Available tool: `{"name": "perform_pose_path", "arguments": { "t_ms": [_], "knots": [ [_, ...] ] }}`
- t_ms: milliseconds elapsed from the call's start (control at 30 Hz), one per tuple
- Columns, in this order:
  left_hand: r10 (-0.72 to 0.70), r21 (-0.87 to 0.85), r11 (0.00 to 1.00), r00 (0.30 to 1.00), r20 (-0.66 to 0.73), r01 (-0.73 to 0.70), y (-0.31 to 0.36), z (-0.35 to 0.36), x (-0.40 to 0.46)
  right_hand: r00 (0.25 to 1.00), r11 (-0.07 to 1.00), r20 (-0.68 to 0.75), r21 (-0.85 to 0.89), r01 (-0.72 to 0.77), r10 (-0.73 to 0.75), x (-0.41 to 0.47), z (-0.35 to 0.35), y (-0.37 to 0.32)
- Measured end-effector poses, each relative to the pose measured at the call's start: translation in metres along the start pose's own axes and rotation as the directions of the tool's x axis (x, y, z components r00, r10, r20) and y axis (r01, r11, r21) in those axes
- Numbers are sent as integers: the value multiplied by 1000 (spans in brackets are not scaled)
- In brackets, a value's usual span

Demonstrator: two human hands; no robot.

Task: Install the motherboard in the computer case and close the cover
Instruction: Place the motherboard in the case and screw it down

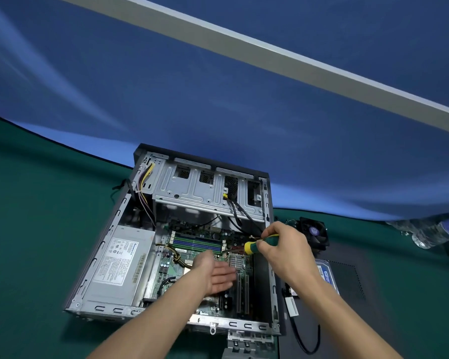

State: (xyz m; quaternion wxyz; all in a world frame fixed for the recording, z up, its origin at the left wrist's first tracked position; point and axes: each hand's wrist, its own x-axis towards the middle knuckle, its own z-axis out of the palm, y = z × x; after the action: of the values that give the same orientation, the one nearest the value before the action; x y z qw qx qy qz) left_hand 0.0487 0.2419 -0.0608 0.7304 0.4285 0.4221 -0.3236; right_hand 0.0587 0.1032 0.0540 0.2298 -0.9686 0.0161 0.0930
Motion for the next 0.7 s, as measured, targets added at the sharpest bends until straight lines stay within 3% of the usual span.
{"name": "perform_pose_path", "arguments": {
  "t_ms": [100,200,300,367,700],
  "knots": [
    [138,390,914,989,-51,-108,3,-7,3,1000,998,-17,-67,-18,17,2,-2,4],
    [252,571,800,967,-40,-185,1,-18,8,1000,990,-24,-137,-21,18,3,1,6],
    [388,843,482,921,40,-240,-6,-18,13,1000,980,-14,-196,-17,14,4,5,7],
    [451,896,360,889,78,-261,-8,-13,16,1000,974,-2,-225,-6,5,6,8,6],
    [434,882,380,896,96,-278,-5,-12,23,999,937,27,-348,25,-17,14,19,1]
  ]
}}
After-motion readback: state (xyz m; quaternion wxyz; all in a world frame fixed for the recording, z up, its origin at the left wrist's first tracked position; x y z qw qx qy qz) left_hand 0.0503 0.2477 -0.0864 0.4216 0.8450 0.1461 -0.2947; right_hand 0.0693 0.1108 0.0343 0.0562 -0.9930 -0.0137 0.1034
